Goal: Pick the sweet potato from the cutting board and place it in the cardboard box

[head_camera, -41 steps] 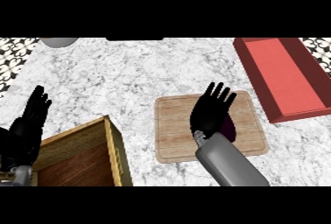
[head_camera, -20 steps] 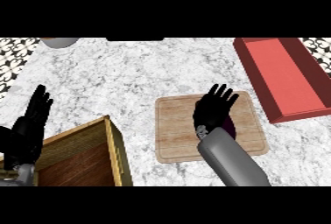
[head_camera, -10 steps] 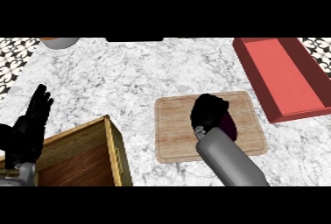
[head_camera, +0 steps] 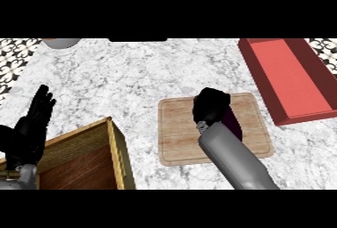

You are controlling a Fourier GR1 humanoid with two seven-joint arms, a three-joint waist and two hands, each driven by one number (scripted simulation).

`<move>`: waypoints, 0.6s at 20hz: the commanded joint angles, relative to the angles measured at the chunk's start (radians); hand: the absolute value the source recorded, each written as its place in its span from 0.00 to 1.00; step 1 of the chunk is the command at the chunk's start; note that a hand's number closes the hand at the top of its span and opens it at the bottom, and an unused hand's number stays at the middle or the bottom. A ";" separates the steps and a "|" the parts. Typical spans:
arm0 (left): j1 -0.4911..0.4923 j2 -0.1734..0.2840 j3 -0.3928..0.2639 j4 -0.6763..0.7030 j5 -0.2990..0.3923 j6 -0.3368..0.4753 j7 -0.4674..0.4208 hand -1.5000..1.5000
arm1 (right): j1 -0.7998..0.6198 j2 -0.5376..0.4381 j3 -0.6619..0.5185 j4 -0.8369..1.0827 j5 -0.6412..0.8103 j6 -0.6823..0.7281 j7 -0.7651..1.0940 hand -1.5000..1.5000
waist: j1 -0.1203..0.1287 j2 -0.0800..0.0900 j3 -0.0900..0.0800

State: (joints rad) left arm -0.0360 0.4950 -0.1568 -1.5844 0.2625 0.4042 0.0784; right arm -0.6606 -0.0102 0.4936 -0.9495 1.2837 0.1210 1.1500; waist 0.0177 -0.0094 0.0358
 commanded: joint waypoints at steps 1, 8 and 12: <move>-0.013 -0.098 -0.062 0.086 0.002 0.013 0.008 0.50 | -0.076 0.010 -0.144 0.034 -0.093 -0.063 0.140 1.00 | -0.001 0.036 -0.035; -0.020 -0.078 -0.071 0.059 0.011 -0.015 0.006 0.50 | -0.254 0.010 -0.393 0.143 -0.195 -0.192 0.131 1.00 | 0.049 0.055 -0.037; -0.020 -0.086 -0.087 0.072 -0.006 -0.003 0.003 0.50 | -0.409 0.010 -0.429 0.202 -0.146 -0.196 0.149 1.00 | 0.052 0.045 -0.039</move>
State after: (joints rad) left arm -0.0795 0.4907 -0.1794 -1.6049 0.2650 0.3974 0.0887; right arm -0.9492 -0.0094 0.1070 -0.8006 1.1206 -0.0014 1.1347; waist 0.0653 0.0236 0.0307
